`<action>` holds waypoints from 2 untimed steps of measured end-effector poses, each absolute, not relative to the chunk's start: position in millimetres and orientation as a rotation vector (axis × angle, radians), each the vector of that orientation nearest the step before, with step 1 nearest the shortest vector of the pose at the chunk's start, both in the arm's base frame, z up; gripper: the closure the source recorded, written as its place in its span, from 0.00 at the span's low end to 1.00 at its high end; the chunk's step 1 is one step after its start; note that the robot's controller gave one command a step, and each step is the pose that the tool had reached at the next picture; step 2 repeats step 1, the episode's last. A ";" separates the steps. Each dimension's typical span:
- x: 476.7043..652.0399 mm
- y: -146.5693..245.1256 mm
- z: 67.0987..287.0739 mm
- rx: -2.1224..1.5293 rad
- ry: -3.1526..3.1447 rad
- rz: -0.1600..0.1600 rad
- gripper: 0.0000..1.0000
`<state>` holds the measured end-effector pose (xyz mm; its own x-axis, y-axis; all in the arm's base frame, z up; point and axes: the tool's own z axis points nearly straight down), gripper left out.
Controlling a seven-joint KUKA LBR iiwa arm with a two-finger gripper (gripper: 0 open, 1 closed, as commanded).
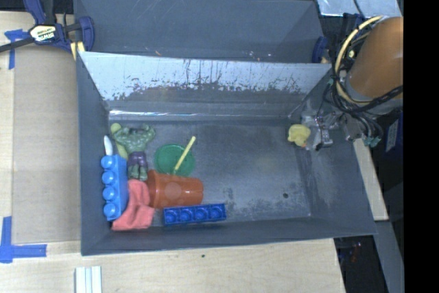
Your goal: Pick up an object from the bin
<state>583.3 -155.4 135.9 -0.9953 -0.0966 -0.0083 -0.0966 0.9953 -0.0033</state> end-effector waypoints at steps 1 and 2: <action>581.5 -145.1 212.1 -0.205 3.128 -0.004 1.00; 581.5 -145.1 212.1 -0.205 3.128 -0.004 1.00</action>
Offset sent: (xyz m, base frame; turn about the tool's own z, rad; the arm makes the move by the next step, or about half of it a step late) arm 0.0038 0.0037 0.1641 -0.0662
